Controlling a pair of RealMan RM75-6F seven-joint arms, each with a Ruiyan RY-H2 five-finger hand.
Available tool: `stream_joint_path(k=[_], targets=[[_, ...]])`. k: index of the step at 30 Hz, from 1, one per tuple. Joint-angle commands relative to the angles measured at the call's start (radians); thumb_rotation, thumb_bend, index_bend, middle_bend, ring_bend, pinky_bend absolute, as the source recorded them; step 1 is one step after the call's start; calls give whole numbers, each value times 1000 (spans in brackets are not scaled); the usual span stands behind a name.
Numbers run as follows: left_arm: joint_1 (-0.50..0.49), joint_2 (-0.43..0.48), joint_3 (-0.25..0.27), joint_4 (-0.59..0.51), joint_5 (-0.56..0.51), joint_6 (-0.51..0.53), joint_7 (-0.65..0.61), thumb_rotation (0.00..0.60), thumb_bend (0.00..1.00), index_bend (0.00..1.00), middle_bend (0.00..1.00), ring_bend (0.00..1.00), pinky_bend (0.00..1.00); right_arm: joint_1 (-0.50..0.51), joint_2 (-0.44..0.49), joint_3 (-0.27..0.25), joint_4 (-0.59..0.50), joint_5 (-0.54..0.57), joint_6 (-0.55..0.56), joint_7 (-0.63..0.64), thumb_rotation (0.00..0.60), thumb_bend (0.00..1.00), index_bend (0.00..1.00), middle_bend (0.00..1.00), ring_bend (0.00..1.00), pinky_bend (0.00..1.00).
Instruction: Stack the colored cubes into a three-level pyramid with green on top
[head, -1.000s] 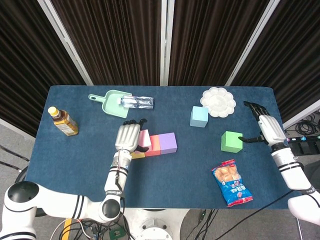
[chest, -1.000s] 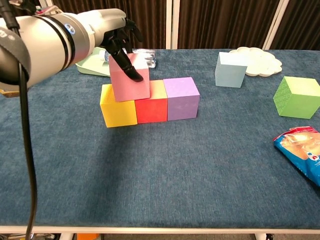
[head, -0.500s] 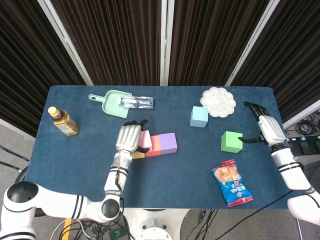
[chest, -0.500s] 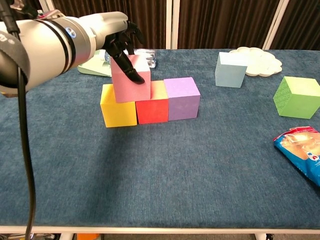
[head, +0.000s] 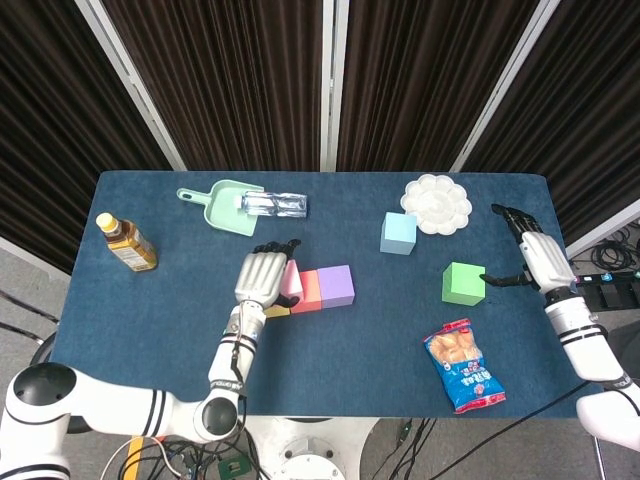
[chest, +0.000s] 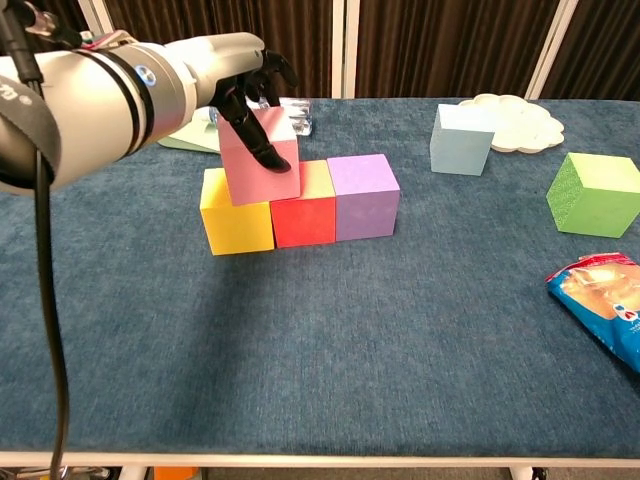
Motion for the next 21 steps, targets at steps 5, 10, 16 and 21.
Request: stream_joint_path(k=[5, 10, 16, 21], targets=[[4, 9, 5, -19, 17, -2, -11, 600, 101, 122, 179, 116, 188, -1, 1, 0, 0, 0, -2, 0, 600, 0, 0, 99, 0, 0], [12, 30, 10, -53, 27, 2, -13, 600, 94, 118, 159, 100, 180, -2, 3, -1, -5, 1, -3, -5, 600, 0, 0, 99, 0, 0], [70, 135, 47, -148, 99, -3, -57, 600, 91, 112, 124, 48, 146, 1, 12, 5, -25, 6, -4, -27, 600, 0, 0, 99, 0, 0], [179, 285, 126, -205, 260, -33, -181, 600, 81, 110, 99, 32, 139, 20, 1, 31, -51, 37, -7, -106, 600, 0, 0, 97, 0, 0]])
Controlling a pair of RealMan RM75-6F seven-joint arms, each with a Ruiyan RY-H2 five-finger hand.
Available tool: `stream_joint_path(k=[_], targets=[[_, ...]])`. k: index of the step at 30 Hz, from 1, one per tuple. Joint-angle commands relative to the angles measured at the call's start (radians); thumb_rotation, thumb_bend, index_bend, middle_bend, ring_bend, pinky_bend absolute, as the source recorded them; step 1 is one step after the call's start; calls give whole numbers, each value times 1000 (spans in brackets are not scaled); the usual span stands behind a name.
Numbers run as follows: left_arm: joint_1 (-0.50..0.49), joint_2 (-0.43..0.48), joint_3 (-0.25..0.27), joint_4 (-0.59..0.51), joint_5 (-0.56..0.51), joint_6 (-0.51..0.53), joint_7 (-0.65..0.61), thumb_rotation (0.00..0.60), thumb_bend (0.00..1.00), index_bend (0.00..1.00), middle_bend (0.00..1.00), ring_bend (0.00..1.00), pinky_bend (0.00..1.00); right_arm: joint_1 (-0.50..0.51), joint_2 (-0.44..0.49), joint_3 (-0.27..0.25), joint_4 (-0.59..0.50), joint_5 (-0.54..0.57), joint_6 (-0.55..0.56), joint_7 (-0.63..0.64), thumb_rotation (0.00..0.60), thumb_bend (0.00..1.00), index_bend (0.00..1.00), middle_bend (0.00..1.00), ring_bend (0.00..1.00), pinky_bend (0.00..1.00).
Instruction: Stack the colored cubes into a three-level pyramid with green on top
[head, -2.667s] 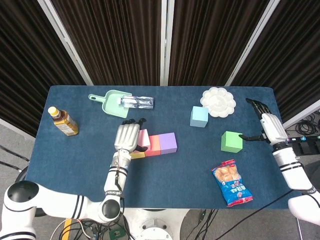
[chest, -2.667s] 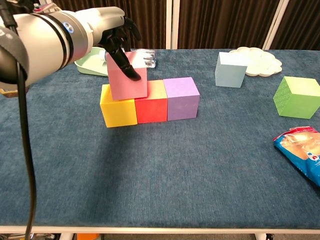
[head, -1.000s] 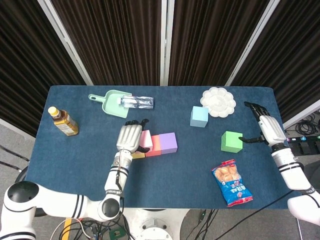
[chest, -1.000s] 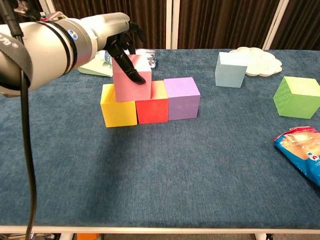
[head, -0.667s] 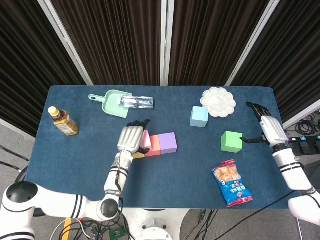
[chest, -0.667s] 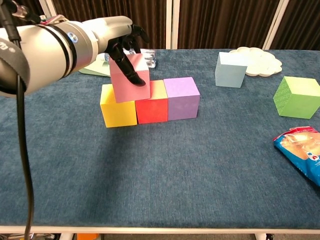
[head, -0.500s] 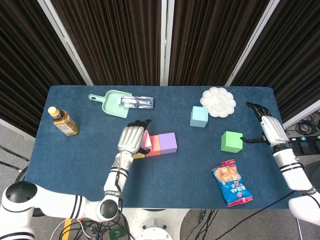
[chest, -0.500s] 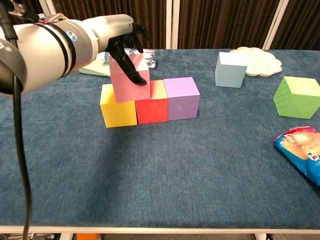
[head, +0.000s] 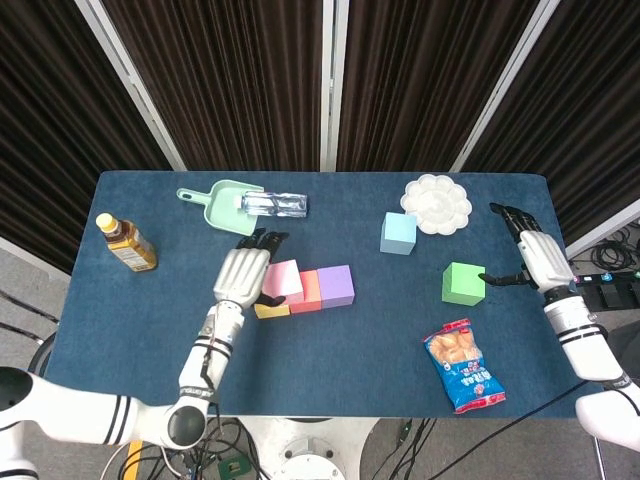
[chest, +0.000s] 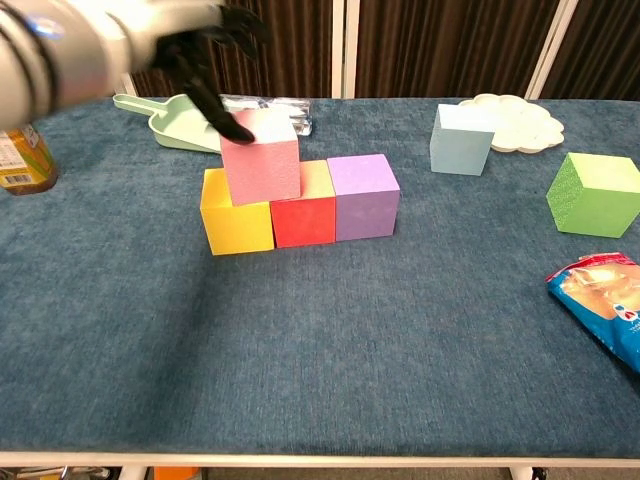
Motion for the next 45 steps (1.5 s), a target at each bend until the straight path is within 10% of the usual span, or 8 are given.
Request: stream_joint_path(k=[1, 15, 45], targets=[[103, 121, 76, -45, 144, -18, -117, 600, 75, 110, 97, 32, 137, 19, -16, 25, -20, 34, -4, -70, 600, 0, 0, 96, 0, 0], [404, 293, 283, 202, 551, 26, -602, 600, 64, 110, 96, 31, 137, 236, -182, 91, 141, 294, -304, -419, 600, 0, 0, 93, 0, 0], [518, 260, 232, 419, 651, -31, -823, 600, 45, 110, 96, 31, 137, 418, -471, 119, 456, 531, -473, -623, 600, 35, 0, 284, 0, 0]])
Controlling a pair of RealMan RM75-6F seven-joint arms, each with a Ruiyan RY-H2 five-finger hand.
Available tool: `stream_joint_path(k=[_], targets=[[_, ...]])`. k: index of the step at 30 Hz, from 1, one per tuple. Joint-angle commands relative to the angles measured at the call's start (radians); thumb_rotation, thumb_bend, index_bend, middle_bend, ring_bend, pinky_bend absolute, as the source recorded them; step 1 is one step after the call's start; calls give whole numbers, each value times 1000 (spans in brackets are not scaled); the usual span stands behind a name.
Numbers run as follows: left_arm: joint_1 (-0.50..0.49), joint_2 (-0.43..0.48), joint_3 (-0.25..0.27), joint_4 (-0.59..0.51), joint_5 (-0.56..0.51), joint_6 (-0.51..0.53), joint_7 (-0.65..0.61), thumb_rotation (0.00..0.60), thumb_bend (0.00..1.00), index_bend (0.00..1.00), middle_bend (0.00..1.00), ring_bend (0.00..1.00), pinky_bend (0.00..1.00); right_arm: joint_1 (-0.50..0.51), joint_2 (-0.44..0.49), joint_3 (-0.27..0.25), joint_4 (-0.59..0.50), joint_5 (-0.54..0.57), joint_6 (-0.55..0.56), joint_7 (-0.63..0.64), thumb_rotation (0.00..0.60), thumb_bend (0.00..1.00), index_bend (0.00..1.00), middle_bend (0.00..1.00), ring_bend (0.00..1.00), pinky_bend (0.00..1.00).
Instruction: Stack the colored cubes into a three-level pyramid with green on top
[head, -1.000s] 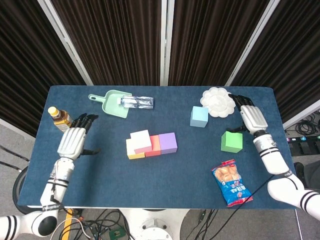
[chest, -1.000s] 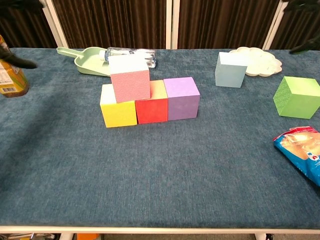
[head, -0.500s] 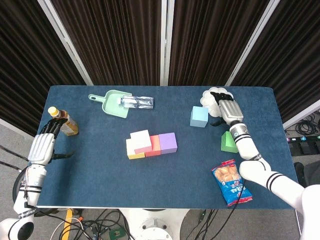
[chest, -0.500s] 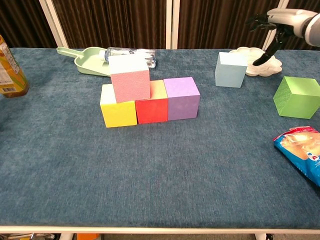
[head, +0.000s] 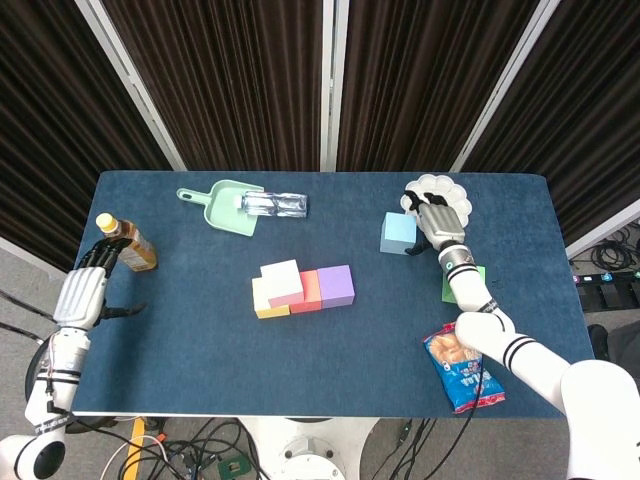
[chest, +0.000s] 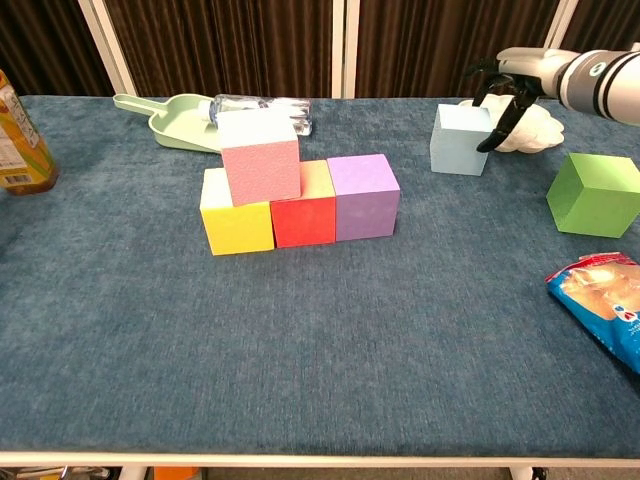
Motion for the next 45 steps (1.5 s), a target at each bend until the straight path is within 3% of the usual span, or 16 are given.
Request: stream_joint_path(k=[1, 5, 11, 15, 21, 25, 30, 45], targets=[[4, -3, -2, 4, 2, -4, -2, 600, 45, 111, 96, 31, 137, 2, -17, 0, 19, -18, 14, 7, 600, 48, 0, 309, 0, 0], [10, -7, -5, 9, 8, -9, 3, 600, 44, 111, 95, 31, 137, -3, -30, 5, 30, -42, 49, 15, 600, 117, 0, 440, 16, 0], [22, -5, -9, 9, 9, -22, -7, 600, 40, 111, 96, 31, 137, -31, 21, 16, -59, -103, 129, 42, 600, 171, 0, 522, 82, 0], [34, -1, -15, 1, 12, -18, -21, 600, 40, 111, 96, 31, 137, -59, 131, 34, -240, -141, 186, 45, 600, 172, 0, 524, 82, 0], [50, 13, -21, -13, 34, -5, -45, 600, 40, 111, 96, 31, 137, -80, 309, 41, -536, -189, 174, 45, 600, 186, 0, 528, 82, 0], [53, 14, -21, -17, 44, -9, -47, 600, 41, 111, 96, 31, 137, -78, 358, 35, -643, -234, 161, 61, 600, 193, 0, 530, 82, 0], [55, 11, -26, -16, 54, -8, -46, 600, 41, 111, 95, 31, 137, -54, 350, 16, -680, -257, 137, 58, 600, 193, 0, 531, 82, 0], [70, 7, -34, 2, 69, -6, -66, 600, 41, 111, 96, 31, 137, -4, 235, -15, -621, -268, 135, 79, 600, 193, 0, 535, 82, 0]])
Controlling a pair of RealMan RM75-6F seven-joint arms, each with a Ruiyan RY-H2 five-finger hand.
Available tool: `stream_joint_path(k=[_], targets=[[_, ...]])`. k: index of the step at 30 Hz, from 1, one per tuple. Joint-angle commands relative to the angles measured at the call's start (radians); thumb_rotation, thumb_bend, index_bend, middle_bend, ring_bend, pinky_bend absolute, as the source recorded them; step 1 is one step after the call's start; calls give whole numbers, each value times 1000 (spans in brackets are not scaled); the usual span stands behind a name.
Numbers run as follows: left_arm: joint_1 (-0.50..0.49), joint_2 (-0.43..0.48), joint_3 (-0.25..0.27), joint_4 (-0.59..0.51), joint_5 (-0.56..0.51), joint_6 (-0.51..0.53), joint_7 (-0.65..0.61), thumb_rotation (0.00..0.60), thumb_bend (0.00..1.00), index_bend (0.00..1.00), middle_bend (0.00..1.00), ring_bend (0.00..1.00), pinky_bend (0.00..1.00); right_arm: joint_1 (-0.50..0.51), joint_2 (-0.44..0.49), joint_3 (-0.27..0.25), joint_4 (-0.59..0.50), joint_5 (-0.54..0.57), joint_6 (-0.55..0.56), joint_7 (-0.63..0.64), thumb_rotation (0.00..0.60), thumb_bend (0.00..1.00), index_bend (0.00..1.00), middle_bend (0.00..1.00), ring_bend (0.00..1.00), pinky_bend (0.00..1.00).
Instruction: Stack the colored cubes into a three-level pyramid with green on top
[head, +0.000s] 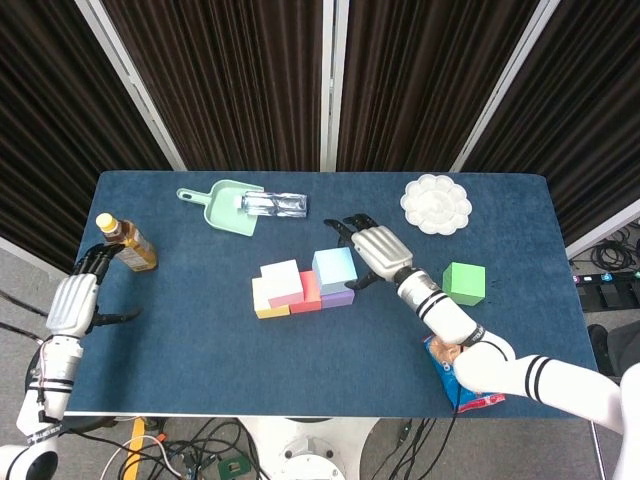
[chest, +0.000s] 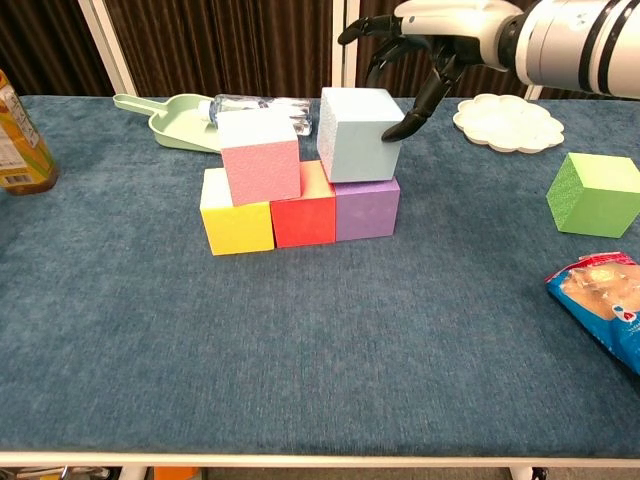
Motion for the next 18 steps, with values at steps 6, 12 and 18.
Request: stream_joint_path(k=[6, 12, 18], targets=[[2, -2, -2, 6, 3, -8, -6, 600, 40, 111, 96, 31, 137, 10, -10, -10, -26, 20, 25, -39, 600, 192, 0, 535, 82, 0], [3, 1, -4, 7, 3, -17, -14, 600, 40, 111, 96, 31, 137, 18, -13, -20, -74, 61, 65, -125, 600, 193, 0, 535, 83, 0], [3, 3, -3, 5, -1, -31, -11, 600, 40, 111, 95, 31, 137, 35, -24, -26, -91, 144, 96, -214, 600, 205, 0, 535, 82, 0]])
